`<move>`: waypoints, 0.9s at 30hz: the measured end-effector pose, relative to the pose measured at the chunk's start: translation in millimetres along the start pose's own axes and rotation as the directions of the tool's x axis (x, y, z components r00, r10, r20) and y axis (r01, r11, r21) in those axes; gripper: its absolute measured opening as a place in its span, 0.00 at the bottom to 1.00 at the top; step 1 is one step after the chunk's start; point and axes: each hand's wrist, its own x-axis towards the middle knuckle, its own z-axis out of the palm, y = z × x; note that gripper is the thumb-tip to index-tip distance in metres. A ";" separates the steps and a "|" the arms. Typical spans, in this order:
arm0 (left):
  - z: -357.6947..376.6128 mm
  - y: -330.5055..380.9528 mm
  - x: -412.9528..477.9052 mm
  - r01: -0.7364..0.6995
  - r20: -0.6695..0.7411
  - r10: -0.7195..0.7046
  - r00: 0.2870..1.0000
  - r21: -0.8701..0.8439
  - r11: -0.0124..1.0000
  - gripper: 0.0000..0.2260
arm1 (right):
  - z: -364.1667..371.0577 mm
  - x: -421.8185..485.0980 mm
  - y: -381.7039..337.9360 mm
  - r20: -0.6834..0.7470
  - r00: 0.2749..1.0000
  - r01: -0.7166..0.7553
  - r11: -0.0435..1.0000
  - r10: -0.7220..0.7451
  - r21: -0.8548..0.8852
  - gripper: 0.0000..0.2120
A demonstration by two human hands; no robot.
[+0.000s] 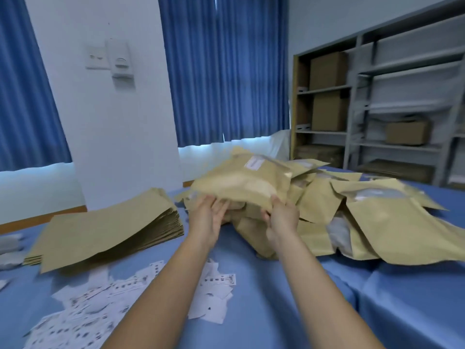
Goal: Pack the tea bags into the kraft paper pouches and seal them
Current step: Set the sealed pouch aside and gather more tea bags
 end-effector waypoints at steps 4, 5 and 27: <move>32.8 -0.2 19.0 0.158 0.017 -0.161 0.987 0.094 0.983 0.13 | 10.7 34.3 -20.4 0.158 0.977 -0.175 0.955 0.140 0.238 0.09; 30.2 -4.6 19.1 0.174 -0.011 -0.176 0.984 0.210 0.962 0.14 | 10.4 35.5 -13.5 0.177 0.970 -0.203 0.956 0.167 0.211 0.08; -254.1 127.1 35.0 0.221 -0.034 0.261 0.965 0.643 -0.734 0.09 | 107.2 -66.6 223.0 0.281 0.690 -0.583 0.743 0.666 -0.330 0.08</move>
